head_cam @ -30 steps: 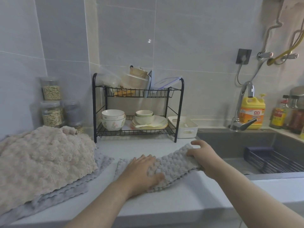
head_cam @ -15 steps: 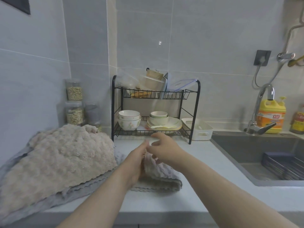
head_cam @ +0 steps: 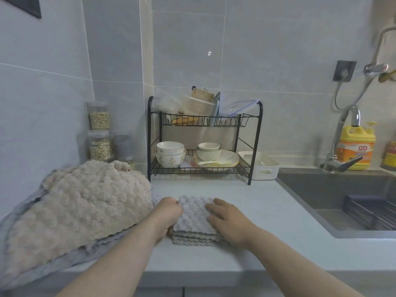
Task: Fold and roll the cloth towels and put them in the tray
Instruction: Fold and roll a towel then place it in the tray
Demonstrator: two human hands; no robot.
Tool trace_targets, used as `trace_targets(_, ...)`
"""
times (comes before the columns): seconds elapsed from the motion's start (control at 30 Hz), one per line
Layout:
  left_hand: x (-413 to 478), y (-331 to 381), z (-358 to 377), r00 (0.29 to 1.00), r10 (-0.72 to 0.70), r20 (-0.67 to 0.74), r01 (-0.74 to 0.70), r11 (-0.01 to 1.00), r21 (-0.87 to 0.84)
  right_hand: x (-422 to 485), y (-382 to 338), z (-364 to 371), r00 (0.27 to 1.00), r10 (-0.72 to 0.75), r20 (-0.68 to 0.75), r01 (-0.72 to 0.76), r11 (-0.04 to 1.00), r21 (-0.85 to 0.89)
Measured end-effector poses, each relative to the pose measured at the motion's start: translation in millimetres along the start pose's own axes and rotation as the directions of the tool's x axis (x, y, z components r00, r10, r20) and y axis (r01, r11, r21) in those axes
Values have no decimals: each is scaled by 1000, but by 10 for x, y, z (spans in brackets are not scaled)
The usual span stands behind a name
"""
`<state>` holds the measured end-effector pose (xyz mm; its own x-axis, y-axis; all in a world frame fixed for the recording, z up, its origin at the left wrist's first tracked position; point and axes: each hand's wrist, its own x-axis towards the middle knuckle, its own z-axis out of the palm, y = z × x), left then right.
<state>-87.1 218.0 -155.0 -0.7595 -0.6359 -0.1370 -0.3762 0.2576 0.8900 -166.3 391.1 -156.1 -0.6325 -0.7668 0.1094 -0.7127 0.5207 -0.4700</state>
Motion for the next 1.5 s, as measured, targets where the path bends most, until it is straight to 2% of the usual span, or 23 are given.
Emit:
trace_targets(0.1, -25, -38, -16, 993, 116, 12, -116, 980, 161, -4, 68, 68, 1000, -10, 24, 11, 997, -75)
trace_targets(0.17, -63, -91, -36, 953, 303, -24, -264, 865, 427, -20, 88, 91, 1000, -29, 5, 29, 997, -66)
trace_targets(0.23, -77, -168, -6, 885, 463, 55, -418, 734, 536, -45, 100, 70, 999, 2, -37, -2, 1000, 10)
trace_targets(0.3, -99, -245, 18, 857, 459, 236, -508, 673, 538, -55, 111, 62, 999, 39, -10, -39, 999, 9)
trace_targets(0.37, -70, -323, 38, 862, 376, 341, -507, 606, 614, -46, 136, 90, 996, 55, 64, -47, 991, -124)
trace_targets(0.43, -36, -344, 40, 874, 314, 370, -485, 558, 673, -21, 173, 131, 992, 47, 116, -19, 972, -233)
trace_targets(0.53, 3, -346, 52, 879, 283, 383, -476, 527, 704, 37, 241, 167, 992, 36, 120, -2, 962, -274)
trace_targets(0.6, -19, -341, 57, 881, 282, 379, -473, 533, 702, 16, 239, 173, 995, 64, 73, -49, 979, -196)
trace_targets(0.67, -43, -344, 70, 885, 306, 350, -464, 547, 696, -18, 213, 169, 986, 135, -100, -138, 990, -26)
trace_targets(0.73, -61, -344, 93, 884, 356, 302, -461, 562, 687, -62, 191, 142, 963, 168, -209, -180, 983, -40)
trace_targets(0.8, -91, -299, 106, 882, 407, 238, -461, 640, 615, -89, 180, 128, 968, 154, -197, -172, 982, -75)
trace_targets(0.87, -103, -189, 95, 879, 459, 130, -464, 757, 461, -117, 159, 98, 972, 121, -200, -112, 992, 60)
trace_targets(0.93, -57, 9, 57, 856, 508, 95, -502, 773, 388, -138, 181, 73, 968, 86, -237, -31, 973, 229)
trace_targets(0.97, -14, 120, 35, 859, 493, 139, -507, 780, 368, -143, 203, 64, 962, 66, -266, 10, 962, 273)
trace_targets(1.07, 87, 411, 31, 872, 325, 367, -425, 874, 235, -155, 260, 52, 936, 73, -344, 86, 901, 425)
trace_targets(1.13, 87, 501, 42, 852, 278, 444, -397, 895, 201, -158, 289, 22, 933, 148, -330, 93, 783, 614)
trace_targets(1.2, 90, 504, 48, 872, 287, 397, -330, 943, 44, -118, 353, -3, 934, 264, -240, 63, 540, 840)
trace_targets(1.23, 104, 458, 57, 891, 284, 355, -261, 959, -111, -99, 384, -10, 935, 300, -190, 55, 404, 913)
trace_targets(1.27, 107, 408, 74, 907, 275, 318, -187, 941, -282, -73, 414, -12, 938, 318, -136, 36, 302, 953)
trace_targets(1.33, 86, 280, 152, 940, 222, 260, -61, 857, -511, -62, 425, -10, 951, 304, -58, 3, 178, 984)
trace_targets(1.4, 52, 150, 265, 955, 187, 231, -16, 809, -588, -46, 437, 8, 944, 324, -60, 0, 182, 983)
trace_targets(1.5, 23, 42, 318, 946, 226, 234, -26, 770, -637, -39, 466, -5, 931, 338, -140, 52, 257, 965)
